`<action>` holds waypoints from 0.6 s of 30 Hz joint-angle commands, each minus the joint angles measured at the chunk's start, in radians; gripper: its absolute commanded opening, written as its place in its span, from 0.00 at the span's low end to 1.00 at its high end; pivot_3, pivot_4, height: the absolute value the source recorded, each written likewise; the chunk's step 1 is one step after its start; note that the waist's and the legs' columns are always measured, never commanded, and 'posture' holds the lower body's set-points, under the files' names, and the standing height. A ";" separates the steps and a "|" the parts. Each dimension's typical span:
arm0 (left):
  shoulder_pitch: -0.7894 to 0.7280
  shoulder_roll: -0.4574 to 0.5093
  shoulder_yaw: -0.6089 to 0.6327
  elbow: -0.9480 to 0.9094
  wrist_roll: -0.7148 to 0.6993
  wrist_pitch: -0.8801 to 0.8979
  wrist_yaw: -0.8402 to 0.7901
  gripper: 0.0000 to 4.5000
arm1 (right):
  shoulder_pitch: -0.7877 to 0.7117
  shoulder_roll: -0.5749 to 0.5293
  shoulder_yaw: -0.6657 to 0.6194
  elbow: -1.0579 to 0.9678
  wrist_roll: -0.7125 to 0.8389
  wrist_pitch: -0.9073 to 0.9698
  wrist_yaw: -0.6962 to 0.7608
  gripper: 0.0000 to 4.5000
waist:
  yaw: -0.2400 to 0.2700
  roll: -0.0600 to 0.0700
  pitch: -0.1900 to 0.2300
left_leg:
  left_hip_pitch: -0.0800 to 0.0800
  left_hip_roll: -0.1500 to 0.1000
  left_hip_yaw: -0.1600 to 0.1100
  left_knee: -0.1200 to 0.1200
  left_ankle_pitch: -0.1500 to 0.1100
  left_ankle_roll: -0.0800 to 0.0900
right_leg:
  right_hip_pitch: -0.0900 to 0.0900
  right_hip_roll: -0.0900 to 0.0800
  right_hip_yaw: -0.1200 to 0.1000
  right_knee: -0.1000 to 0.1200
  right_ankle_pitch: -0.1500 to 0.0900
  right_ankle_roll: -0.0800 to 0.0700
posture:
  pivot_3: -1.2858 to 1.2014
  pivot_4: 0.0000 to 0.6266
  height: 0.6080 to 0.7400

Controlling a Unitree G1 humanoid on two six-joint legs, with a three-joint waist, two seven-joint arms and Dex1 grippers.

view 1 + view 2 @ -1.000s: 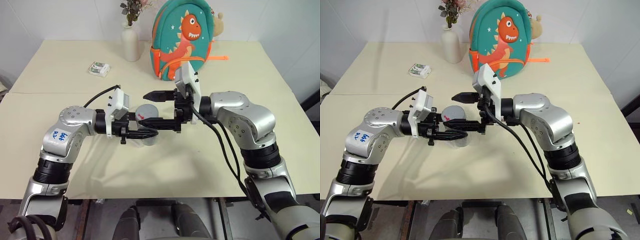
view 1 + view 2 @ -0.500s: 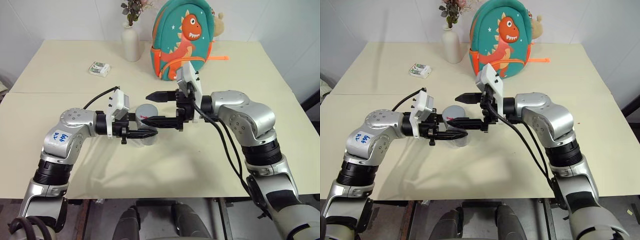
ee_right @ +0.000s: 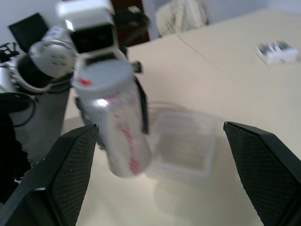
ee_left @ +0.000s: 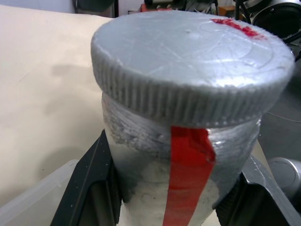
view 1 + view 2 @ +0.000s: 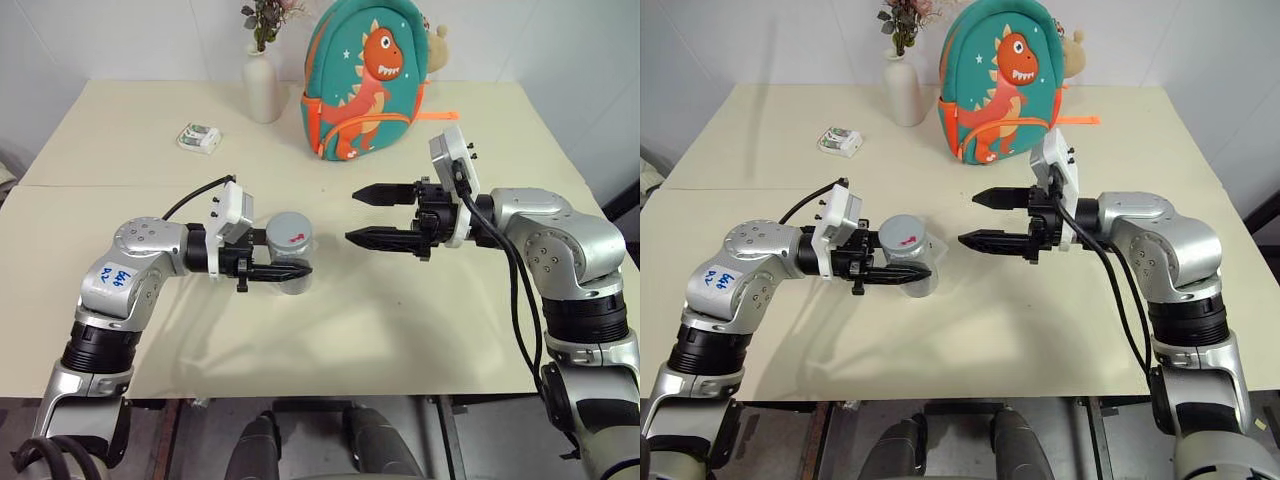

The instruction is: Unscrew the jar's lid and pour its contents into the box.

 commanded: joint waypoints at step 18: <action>-0.011 -0.018 0.009 -0.017 -0.006 -0.012 0.007 0.44 | -0.110 0.218 0.132 -0.053 -0.050 0.028 -0.183 0.99 | 0.000 0.000 0.000 | 0.000 0.000 -0.001 0.001 0.000 0.000 | 0.000 0.000 0.000 0.002 0.000 0.000 | 0.52 0.24 1.00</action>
